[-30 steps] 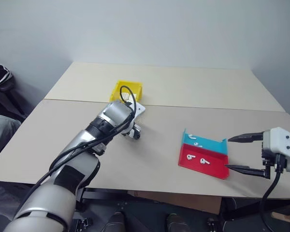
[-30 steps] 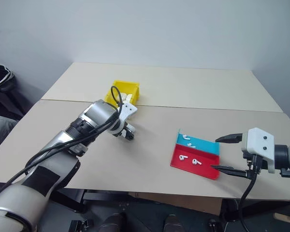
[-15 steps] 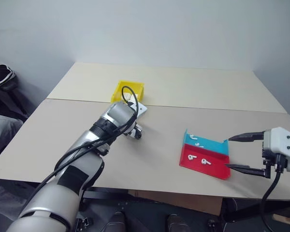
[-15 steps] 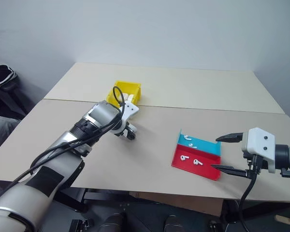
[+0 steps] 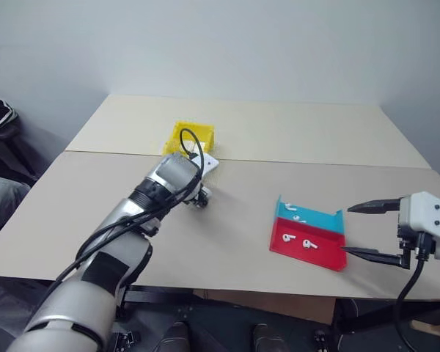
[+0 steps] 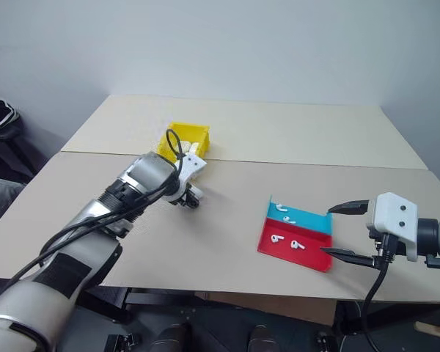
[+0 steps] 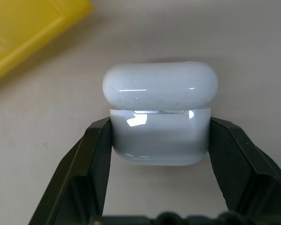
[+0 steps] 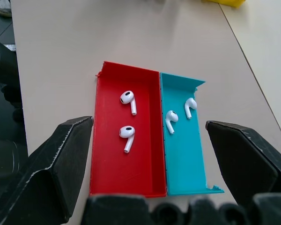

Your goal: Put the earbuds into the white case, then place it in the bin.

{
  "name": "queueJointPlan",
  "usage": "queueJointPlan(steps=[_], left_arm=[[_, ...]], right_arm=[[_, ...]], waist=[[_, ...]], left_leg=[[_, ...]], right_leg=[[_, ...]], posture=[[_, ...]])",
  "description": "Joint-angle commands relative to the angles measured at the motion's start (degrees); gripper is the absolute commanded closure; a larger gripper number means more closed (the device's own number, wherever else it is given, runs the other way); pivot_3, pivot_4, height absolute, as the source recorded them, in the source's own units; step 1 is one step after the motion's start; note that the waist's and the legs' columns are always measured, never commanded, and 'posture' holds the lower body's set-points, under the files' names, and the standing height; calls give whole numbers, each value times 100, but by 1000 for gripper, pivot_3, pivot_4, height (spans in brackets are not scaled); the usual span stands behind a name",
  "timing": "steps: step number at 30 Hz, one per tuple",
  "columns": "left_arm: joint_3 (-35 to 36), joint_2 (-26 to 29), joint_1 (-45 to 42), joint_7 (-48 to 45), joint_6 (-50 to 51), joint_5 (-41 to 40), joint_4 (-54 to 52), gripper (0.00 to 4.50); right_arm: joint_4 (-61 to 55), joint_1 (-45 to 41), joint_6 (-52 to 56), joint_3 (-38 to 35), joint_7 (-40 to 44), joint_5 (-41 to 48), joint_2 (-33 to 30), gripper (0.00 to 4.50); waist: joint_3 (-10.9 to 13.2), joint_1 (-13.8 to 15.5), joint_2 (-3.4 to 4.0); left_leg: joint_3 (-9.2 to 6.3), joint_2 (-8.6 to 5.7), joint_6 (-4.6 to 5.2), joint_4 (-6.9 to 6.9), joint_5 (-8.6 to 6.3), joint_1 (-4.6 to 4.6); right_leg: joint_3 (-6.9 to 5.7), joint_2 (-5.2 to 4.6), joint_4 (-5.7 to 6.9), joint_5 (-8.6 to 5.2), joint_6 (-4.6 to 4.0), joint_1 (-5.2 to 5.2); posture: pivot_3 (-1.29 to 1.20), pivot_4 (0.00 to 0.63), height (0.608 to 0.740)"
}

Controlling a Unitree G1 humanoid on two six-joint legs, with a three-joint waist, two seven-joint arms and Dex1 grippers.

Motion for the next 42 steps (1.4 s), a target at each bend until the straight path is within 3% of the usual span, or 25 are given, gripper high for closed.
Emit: queueJointPlan(steps=[1, 4, 6, 9, 14, 17, 26, 37, 42], left_arm=[[310, 380, 23, -224, 167, -159, -1103, 1730], [617, 817, 291, -499, 91, -449, -2113, 1730], [1119, 1012, 917, -516, -550, -602, -3043, 1730], [1594, 1317, 2002, -722, -1778, -730, -4097, 1730], [2219, 1288, 3503, -1173, -4328, -897, -4513, 1730], [2542, 885, 4143, -1431, -5972, -1063, -4177, 1730], [2831, -495, 4647, -2063, -8740, -1548, -2757, 1730], [2712, -795, 5111, -3146, -9241, -2386, -2716, 1730], [2744, -909, 5355, -3133, -8946, -2781, -3012, 1730]], right_arm=[[-49, -148, -34, -206, 22, 80, -117, 0], [-7, -325, -28, -165, 70, 104, -188, 0], [10, -473, 6, -105, 95, 94, -266, 0], [38, -723, -27, 48, 272, 141, -407, 0], [68, -1133, 265, 602, 554, -15, -955, 0], [-6, -1477, 469, 1135, 729, -151, -1323, 0], [-385, -2903, 1421, 2705, 678, -765, -1412, 0], [-914, -3720, 2597, 3907, 860, -1269, -1152, 0], [-871, -3856, 2989, 4246, 729, -1536, -916, 0]], waist=[[0, 6, 1], [0, -3, 2], [-1, -17, 7], [-1, -20, 7], [-2, 3, 9], [-6, 11, 15], [-11, 44, 22], [-13, 43, 26], [-14, 38, 27]], left_leg=[[0, 0, 0, 0, 0, -2], [1, 0, 1, 1, 0, -4], [1, 1, 1, 0, 1, -1], [3, 2, 1, -1, 1, 15], [6, 2, 1, 18, 1, 20], [16, 3, 0, 19, 1, 25], [25, 4, 1, 19, 1, 20], [26, 5, 0, 30, 1, 22], [25, 7, 0, 30, 1, 22]], right_leg=[[0, 0, 0, -2, 2, 0], [0, 0, 0, -4, 3, -2], [1, 0, 0, -4, 3, -1], [1, 0, 7, -6, -1, 12], [6, -1, 21, -3, -5, 16], [8, -7, 23, -1, -10, 14], [8, -10, 23, -2, -9, 9], [9, -8, 38, -4, -8, 8], [8, -8, 42, -4, -8, 6]], posture=[[0, 150, 740], [0, 150, 740], [0, 150, 740], [0, 150, 740], [0, 150, 740], [0, 150, 740], [0, 150, 740], [0, 150, 740], [0, 150, 740]])
